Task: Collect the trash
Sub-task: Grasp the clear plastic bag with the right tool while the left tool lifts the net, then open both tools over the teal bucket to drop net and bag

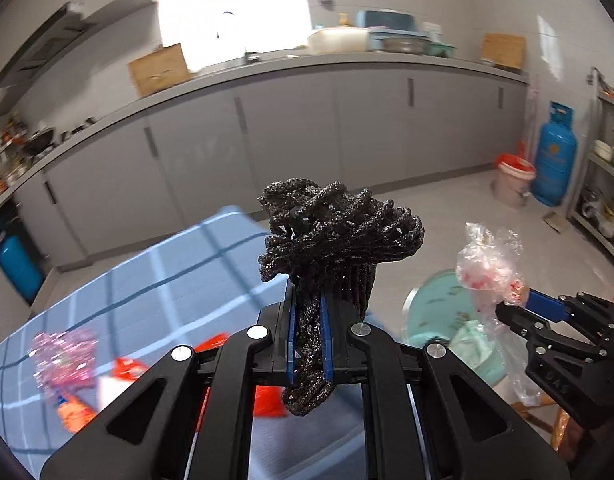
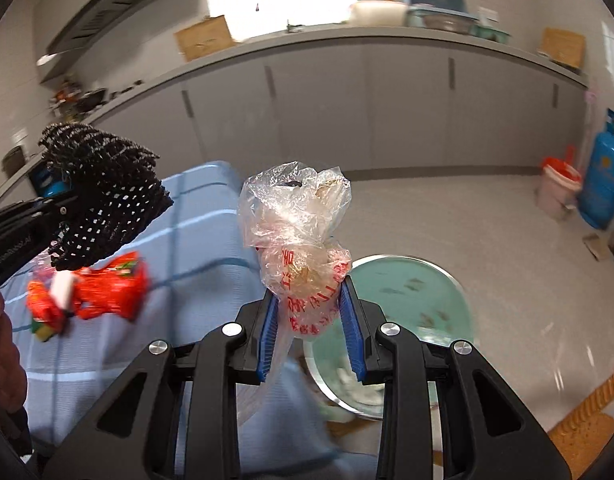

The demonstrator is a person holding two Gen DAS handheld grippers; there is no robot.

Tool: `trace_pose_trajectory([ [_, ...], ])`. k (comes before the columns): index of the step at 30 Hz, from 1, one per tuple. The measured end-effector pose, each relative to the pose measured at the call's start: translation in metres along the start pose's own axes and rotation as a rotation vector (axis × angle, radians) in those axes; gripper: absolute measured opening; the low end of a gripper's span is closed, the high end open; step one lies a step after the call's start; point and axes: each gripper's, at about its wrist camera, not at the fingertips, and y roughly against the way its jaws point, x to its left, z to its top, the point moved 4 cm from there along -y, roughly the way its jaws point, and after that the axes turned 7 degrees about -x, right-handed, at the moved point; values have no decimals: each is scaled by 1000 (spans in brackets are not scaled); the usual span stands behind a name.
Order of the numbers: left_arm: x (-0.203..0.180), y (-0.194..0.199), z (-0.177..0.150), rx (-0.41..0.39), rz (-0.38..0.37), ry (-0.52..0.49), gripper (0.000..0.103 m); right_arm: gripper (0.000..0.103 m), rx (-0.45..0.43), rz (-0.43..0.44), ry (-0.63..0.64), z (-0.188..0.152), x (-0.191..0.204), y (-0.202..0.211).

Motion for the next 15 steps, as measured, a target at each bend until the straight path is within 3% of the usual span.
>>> trace_pose_trajectory([
  [6, -48, -27, 2, 28, -108, -12, 11, 31, 23, -68, -45, -9, -43, -11],
  [15, -100, -58, -3, 63, -188, -41, 12, 32, 66, -98, -84, -26, -74, -29],
])
